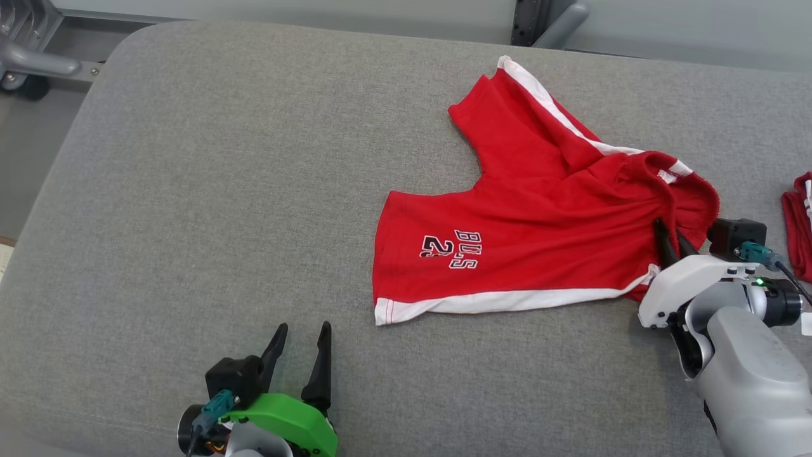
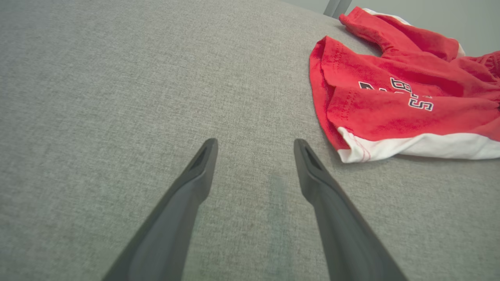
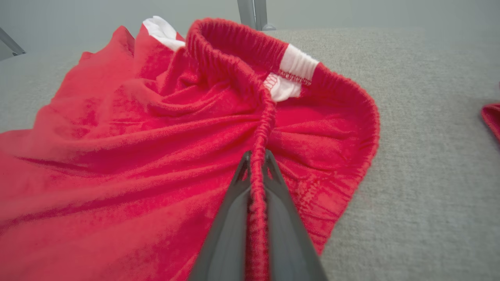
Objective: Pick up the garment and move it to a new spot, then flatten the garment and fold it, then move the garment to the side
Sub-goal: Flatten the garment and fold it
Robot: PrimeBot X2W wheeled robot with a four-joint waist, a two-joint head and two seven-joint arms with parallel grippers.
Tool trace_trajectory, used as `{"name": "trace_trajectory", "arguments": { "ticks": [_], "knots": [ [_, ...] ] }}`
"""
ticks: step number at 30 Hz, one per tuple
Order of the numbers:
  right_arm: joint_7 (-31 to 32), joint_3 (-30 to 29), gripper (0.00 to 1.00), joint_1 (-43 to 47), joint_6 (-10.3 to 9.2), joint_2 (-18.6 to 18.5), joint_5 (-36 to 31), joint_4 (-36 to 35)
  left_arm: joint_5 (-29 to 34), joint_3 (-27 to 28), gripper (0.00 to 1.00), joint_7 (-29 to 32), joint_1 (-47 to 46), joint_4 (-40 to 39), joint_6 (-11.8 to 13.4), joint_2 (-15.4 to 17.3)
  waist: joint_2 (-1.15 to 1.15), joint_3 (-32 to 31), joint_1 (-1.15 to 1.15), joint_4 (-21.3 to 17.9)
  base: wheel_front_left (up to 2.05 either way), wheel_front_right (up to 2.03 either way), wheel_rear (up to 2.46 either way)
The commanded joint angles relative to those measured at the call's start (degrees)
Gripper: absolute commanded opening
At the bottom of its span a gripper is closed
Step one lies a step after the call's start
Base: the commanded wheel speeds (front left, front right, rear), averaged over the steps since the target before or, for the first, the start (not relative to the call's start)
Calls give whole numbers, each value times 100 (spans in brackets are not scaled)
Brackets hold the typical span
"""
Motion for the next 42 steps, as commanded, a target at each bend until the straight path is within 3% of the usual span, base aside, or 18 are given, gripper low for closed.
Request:
{"name": "trace_trajectory", "arguments": {
  "ticks": [1, 7, 14, 24, 42],
  "knots": [
    [-16, -96, 100, -27, -3, -50, -169, 31, 1, 11, 100, 4, -50, 15, 36, 20, 0, -20, 0, 17, 0, 0, 0],
    [-16, -840, 100, 399, -3, 187, -1228, -537, 179, 229, 100, 4, 130, 4, 70, 19, 0, -362, 0, -298, 0, 0, 0],
    [-17, -1240, 100, 1317, -3, 600, -1659, -1932, 541, 644, 100, 4, 371, -264, 155, 21, 0, -730, 0, -811, 0, 0, 0],
    [-16, -825, 100, 2548, -3, 793, -1439, -3054, 1035, 1140, 100, 4, 893, -659, 225, 22, 0, -1119, 0, -1214, 0, 0, 0],
    [-16, -719, 100, 3173, -3, 868, -1197, -3332, 1342, 1252, 100, 4, 1496, -1119, 221, 20, 0, -1321, 0, -1229, 0, 0, 0]
  ]
}}
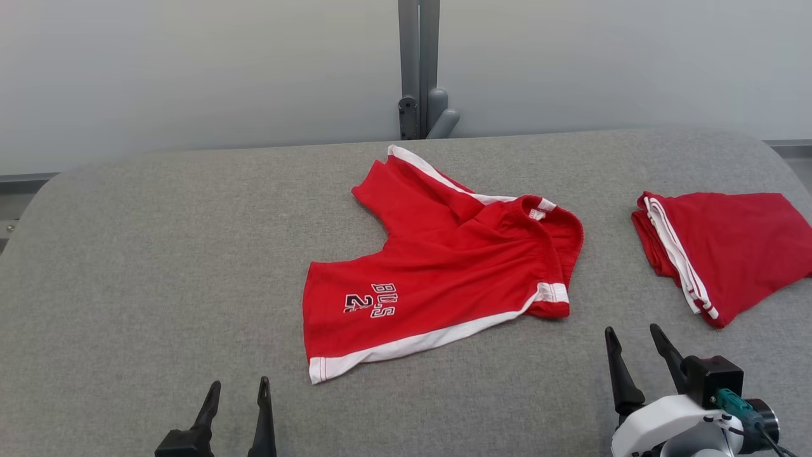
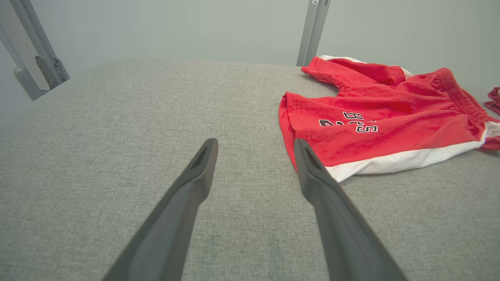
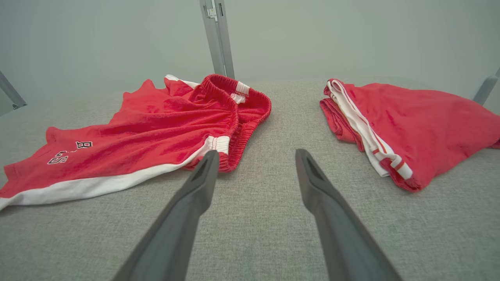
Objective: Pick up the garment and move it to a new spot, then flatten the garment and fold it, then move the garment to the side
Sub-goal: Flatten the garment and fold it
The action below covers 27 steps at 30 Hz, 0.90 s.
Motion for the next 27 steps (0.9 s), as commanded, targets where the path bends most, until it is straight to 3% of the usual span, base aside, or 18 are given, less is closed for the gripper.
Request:
{"name": "trace_trajectory", "arguments": {
  "ticks": [1, 5, 9, 16, 27],
  "knots": [
    [-15, 5, 100, 17, -3, -14, 29, -35, 22, -10, 100, 4, 57, -10, 11, 20, 0, 12, 0, 0, 0, 0, 0],
    [-15, 84, 100, -62, -3, -13, 37, -40, -65, -47, 100, 4, -75, -8, -49, 20, 0, 130, 0, 14, 0, 0, 0],
    [-15, 171, 100, -237, -3, -13, 46, -67, -500, -335, 100, 4, -434, 205, -334, 20, 0, 474, 0, 54, 0, 0, 0],
    [-15, 312, 100, -583, -3, -13, 56, -94, -1092, -849, 100, 4, -976, 692, -580, 20, 0, 959, 0, 40, 0, 0, 0],
    [-15, 346, 100, -821, -3, -14, 8, -143, -1602, -1070, 100, 4, -1350, 1230, -678, 22, 0, 1244, 0, -19, 0, 0, 0]
  ]
}}
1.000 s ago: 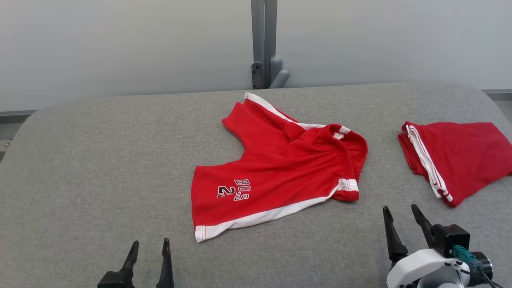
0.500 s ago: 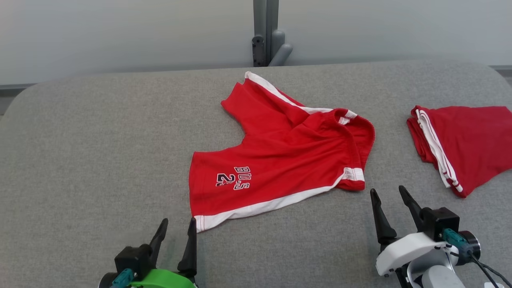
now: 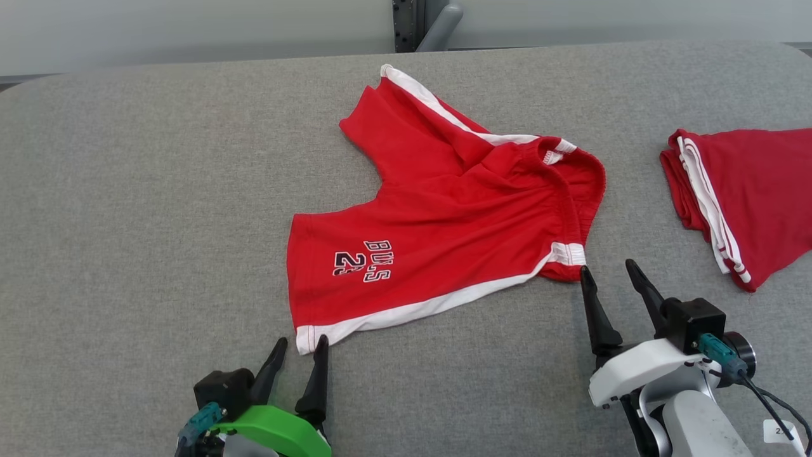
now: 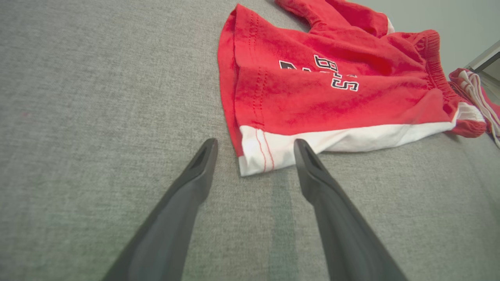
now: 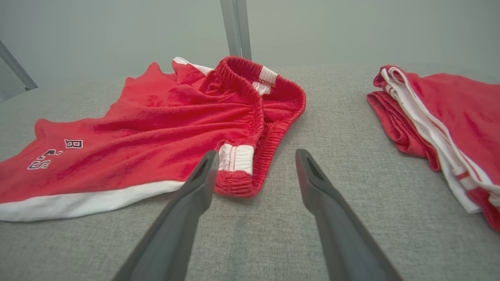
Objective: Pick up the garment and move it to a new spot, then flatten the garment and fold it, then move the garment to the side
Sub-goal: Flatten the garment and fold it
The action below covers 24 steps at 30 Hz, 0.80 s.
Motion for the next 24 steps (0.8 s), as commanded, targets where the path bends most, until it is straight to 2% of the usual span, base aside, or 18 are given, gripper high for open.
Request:
{"name": "trace_trajectory", "arguments": {
  "ticks": [1, 11, 14, 15, 16, 17, 18, 19, 20, 24],
  "knots": [
    [-15, -28, 100, -35, -3, -19, -11, -19, 4, -3, 100, 4, -89, -6, -33, 24, 0, 21, 0, -5, 0, 0, 0],
    [-15, 14, 100, -60, -3, -18, 1, 27, 0, -100, 100, 4, -142, 47, -40, 24, 0, 16, 0, -97, 0, 0, 0],
    [-15, 10, 100, -55, -3, -18, -16, 22, 2, -104, 82, 4, -181, 48, -41, 24, 0, 29, 0, -132, 0, 0, 0],
    [-15, 10, 100, -55, -3, -18, -16, 22, 2, -104, 82, 4, -181, 48, -41, 24, 0, 29, 0, -132, 0, 0, 0],
    [-15, 3, 100, -55, -3, -19, -15, 20, 18, -101, 50, 4, -188, 41, -41, 24, 0, 31, 0, -141, 0, 0, 0],
    [-15, -3, 100, -60, -3, -25, -8, 18, 46, -99, 41, 4, -197, 18, -41, 24, 0, 36, 0, -148, 0, 0, 0],
    [-15, -19, 100, -75, -3, -25, 18, -13, 114, -85, 27, 4, -216, -37, -41, 24, 0, 47, 0, -153, 0, 0, 0],
    [-15, -29, 100, -90, -3, -24, 55, -62, 156, -81, 6, 4, -215, -71, -41, 24, 0, 59, 0, -154, 0, 0, 0],
    [-15, -25, 100, -90, -3, -23, 62, -84, 166, -76, 0, 4, -204, -98, -42, 24, 0, 68, 0, -154, 0, 0, 0],
    [-15, 18, 100, -81, -3, -23, 81, -70, 254, -25, 0, 4, -172, -157, -41, 24, 0, 88, 0, -139, 0, 0, 0]
  ]
}}
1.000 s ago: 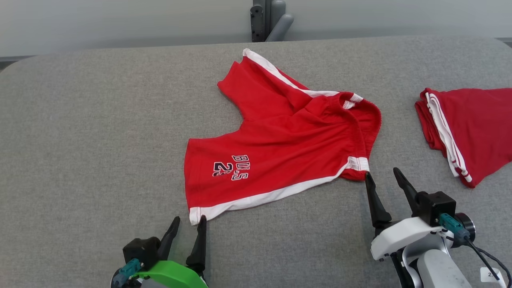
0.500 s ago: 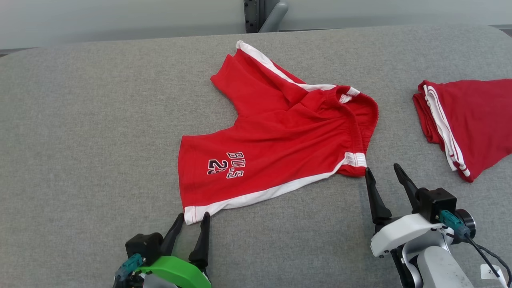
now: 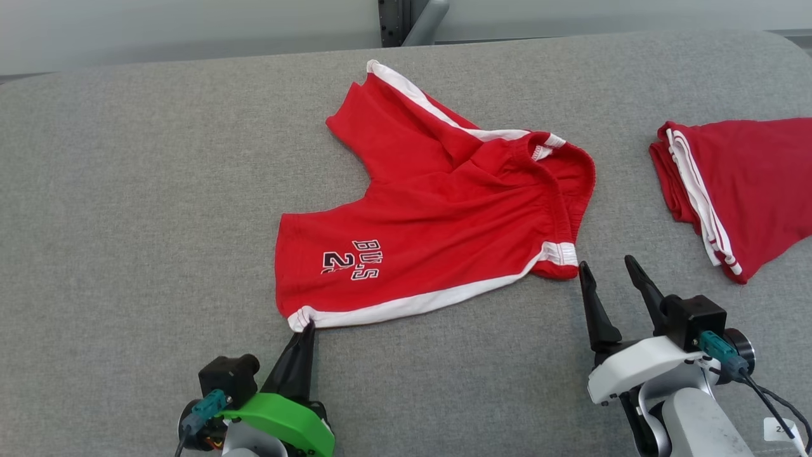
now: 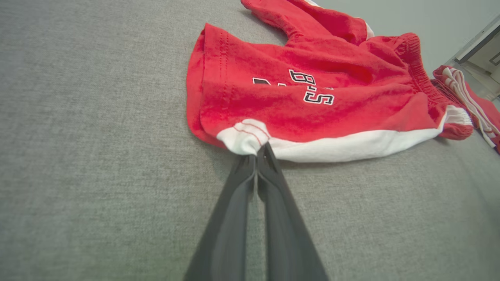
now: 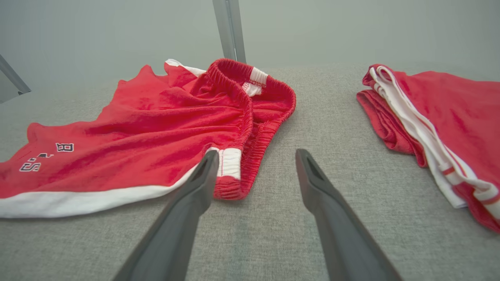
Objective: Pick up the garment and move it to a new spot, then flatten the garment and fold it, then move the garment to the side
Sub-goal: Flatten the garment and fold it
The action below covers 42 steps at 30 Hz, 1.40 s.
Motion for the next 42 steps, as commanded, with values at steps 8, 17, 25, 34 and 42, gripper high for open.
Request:
{"name": "trace_trajectory", "arguments": {
  "ticks": [8, 17, 25, 34, 42],
  "knots": [
    [-15, 121, 100, -127, -3, -33, 119, 151, 212, 55, 0, 4, 93, -74, -16, 24, 0, -26, 0, 72, 0, 0, 0],
    [-15, 522, 100, -420, -3, -87, 482, 721, 286, 26, 0, 4, 75, -94, -17, 24, 0, 9, 0, 172, 0, 0, 0],
    [-15, 577, 98, -682, -3, -139, 627, 1177, 281, -22, 0, 4, -8, -104, -17, 24, 0, 61, 0, 223, 0, 0, 0],
    [-15, 690, 0, -681, -3, -161, 728, 1235, 287, 5, 0, 4, -20, -120, -17, 24, 0, 85, 0, 215, 0, 0, 0],
    [-15, 638, 0, -536, -3, -187, 878, 802, 366, 166, 0, 4, -49, -373, -17, 24, 0, -127, 0, 200, 0, 0, 0]
  ]
}}
